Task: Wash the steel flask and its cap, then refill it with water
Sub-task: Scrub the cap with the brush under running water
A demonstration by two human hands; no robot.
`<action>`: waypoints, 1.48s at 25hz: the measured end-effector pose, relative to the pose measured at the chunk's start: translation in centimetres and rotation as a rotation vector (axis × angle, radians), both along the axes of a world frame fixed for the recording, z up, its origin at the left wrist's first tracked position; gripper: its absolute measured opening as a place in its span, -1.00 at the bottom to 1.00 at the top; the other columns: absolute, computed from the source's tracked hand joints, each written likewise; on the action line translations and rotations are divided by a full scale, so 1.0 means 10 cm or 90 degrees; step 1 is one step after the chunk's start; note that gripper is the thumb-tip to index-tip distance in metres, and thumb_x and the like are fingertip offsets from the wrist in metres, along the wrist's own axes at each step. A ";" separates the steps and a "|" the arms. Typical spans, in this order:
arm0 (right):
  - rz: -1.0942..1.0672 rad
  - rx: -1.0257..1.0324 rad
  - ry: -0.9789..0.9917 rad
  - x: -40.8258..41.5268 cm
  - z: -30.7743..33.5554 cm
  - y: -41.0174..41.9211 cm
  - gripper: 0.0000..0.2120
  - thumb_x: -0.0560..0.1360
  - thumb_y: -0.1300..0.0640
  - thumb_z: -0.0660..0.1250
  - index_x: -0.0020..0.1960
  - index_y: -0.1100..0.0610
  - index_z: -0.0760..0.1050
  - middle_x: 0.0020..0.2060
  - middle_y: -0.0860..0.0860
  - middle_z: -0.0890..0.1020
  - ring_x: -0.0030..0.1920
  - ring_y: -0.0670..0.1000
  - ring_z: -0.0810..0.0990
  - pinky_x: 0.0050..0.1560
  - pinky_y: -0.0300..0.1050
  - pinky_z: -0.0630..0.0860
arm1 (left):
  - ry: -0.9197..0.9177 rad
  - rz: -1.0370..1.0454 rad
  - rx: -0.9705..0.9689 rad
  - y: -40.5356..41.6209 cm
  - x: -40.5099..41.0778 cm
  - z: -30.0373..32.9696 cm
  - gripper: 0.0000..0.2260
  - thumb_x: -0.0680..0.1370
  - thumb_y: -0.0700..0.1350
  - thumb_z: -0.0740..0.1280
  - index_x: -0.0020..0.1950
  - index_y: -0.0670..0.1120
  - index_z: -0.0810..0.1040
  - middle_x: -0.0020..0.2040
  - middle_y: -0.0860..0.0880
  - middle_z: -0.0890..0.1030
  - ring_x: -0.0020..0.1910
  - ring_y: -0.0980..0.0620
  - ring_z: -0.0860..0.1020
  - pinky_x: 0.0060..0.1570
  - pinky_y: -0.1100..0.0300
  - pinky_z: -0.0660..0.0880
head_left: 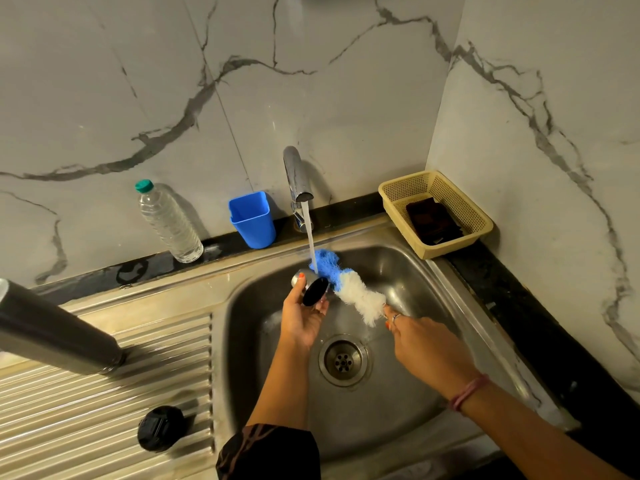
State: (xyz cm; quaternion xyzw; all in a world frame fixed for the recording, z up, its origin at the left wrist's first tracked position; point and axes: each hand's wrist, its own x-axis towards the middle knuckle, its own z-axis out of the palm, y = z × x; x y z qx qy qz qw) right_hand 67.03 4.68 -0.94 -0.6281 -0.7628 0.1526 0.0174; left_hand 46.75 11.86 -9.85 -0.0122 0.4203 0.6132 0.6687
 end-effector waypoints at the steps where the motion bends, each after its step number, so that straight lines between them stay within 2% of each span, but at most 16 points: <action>1: 0.004 0.002 0.003 0.00 0.00 -0.03 -0.57 0.66 0.12 0.02 0.51 -0.06 0.12 -0.49 -0.10 0.32 -0.54 -0.11 0.25 -0.56 -0.28 0.14 | -0.026 0.011 -0.003 -0.01 -0.02 0.00 -0.74 0.54 -0.08 0.38 0.15 -0.20 0.52 0.09 -0.24 0.62 0.01 -0.13 0.59 0.21 0.05 0.49; 3: 0.011 0.001 0.006 0.01 -0.02 -0.06 -0.58 0.66 0.09 0.01 0.51 -0.07 0.12 -0.49 -0.09 0.32 -0.53 -0.12 0.25 -0.54 -0.29 0.16 | -0.054 0.032 -0.005 -0.02 -0.04 0.01 -0.71 0.52 -0.13 0.36 0.19 -0.23 0.49 0.11 -0.26 0.60 0.08 -0.17 0.59 0.34 0.02 0.44; 6: -0.010 -0.016 0.007 0.04 -0.06 -0.02 -0.61 0.66 0.11 0.03 0.48 -0.05 0.21 -0.50 -0.10 0.31 -0.52 -0.12 0.29 -0.54 -0.29 0.17 | -0.017 0.019 -0.008 -0.01 0.01 0.01 -0.66 0.51 -0.11 0.43 0.24 -0.20 0.50 0.15 -0.24 0.61 0.18 -0.16 0.59 0.31 -0.04 0.47; 11: -0.013 -0.009 0.034 0.04 -0.08 -0.08 -0.58 0.66 0.08 0.02 0.51 -0.08 0.12 -0.49 -0.10 0.31 -0.52 -0.12 0.26 -0.51 -0.27 0.20 | 0.009 0.004 -0.036 -0.01 0.00 -0.03 -0.61 0.50 -0.01 0.44 0.24 -0.18 0.52 0.10 -0.20 0.62 0.09 -0.12 0.59 0.15 0.05 0.54; 15: -0.021 -0.017 0.034 0.08 -0.08 -0.03 -0.58 0.65 0.11 0.03 0.50 -0.06 0.16 -0.49 -0.13 0.33 -0.53 -0.12 0.31 -0.53 -0.30 0.23 | -0.074 0.025 -0.025 -0.05 0.03 -0.01 -0.59 0.54 -0.01 0.33 0.27 -0.26 0.47 0.12 -0.27 0.59 0.11 -0.17 0.56 0.24 0.01 0.49; 18: -0.004 -0.006 0.042 0.06 -0.05 -0.09 -0.59 0.66 0.07 0.02 0.50 -0.09 0.14 -0.49 -0.10 0.35 -0.53 -0.10 0.29 -0.52 -0.28 0.22 | -0.017 0.025 -0.026 -0.04 0.03 0.00 -0.61 0.51 0.04 0.42 0.23 -0.16 0.53 0.11 -0.20 0.61 0.03 -0.09 0.60 0.11 0.05 0.56; 21: -0.018 -0.008 0.022 0.08 -0.03 -0.04 -0.58 0.66 0.11 0.03 0.50 -0.07 0.17 -0.51 -0.13 0.27 -0.54 -0.12 0.27 -0.53 -0.28 0.20 | 0.019 0.015 -0.030 -0.04 0.00 -0.02 -0.58 0.49 0.06 0.46 0.23 -0.14 0.53 0.15 -0.19 0.62 0.12 -0.09 0.61 0.18 0.07 0.55; 25: 0.002 0.015 0.022 0.06 0.00 -0.08 -0.59 0.66 0.06 0.02 0.49 -0.08 0.16 -0.51 -0.11 0.32 -0.53 -0.10 0.30 -0.52 -0.26 0.20 | -0.061 0.030 -0.018 -0.05 -0.06 -0.01 -0.59 0.57 -0.04 0.31 0.30 -0.30 0.45 0.08 -0.30 0.63 0.08 -0.20 0.61 0.34 -0.01 0.44; 28: -0.002 0.011 0.011 0.05 -0.01 -0.06 -0.58 0.66 0.10 0.03 0.50 -0.07 0.15 -0.51 -0.11 0.30 -0.54 -0.11 0.28 -0.53 -0.27 0.18 | -0.059 0.037 -0.006 -0.03 -0.05 0.00 -0.56 0.53 -0.04 0.39 0.31 -0.26 0.44 0.21 -0.30 0.57 0.19 -0.21 0.59 0.30 -0.03 0.48; 30: -0.004 0.006 0.006 0.04 -0.01 -0.06 -0.58 0.65 0.11 0.03 0.50 -0.06 0.16 -0.51 -0.13 0.26 -0.54 -0.12 0.25 -0.54 -0.28 0.14 | -0.021 0.030 0.002 -0.02 -0.01 0.02 -0.56 0.51 -0.04 0.45 0.30 -0.21 0.46 0.22 -0.28 0.58 0.20 -0.21 0.60 0.25 -0.04 0.52; 35: -0.013 -0.001 0.032 0.05 -0.01 -0.07 -0.59 0.66 0.07 0.02 0.50 -0.05 0.17 -0.49 -0.13 0.29 -0.53 -0.13 0.27 -0.51 -0.29 0.21 | -0.005 -0.002 -0.020 -0.03 -0.02 -0.03 -0.56 0.54 -0.02 0.41 0.32 -0.20 0.44 0.22 -0.29 0.58 0.25 -0.22 0.57 0.25 -0.08 0.51; 37: -0.010 0.006 0.031 0.06 0.01 -0.07 -0.59 0.66 0.08 0.02 0.50 -0.05 0.16 -0.47 -0.12 0.37 -0.53 -0.13 0.27 -0.50 -0.29 0.20 | -0.028 0.004 -0.024 -0.03 -0.03 -0.08 -0.55 0.55 -0.03 0.37 0.36 -0.23 0.42 0.24 -0.30 0.57 0.24 -0.24 0.56 0.26 -0.06 0.50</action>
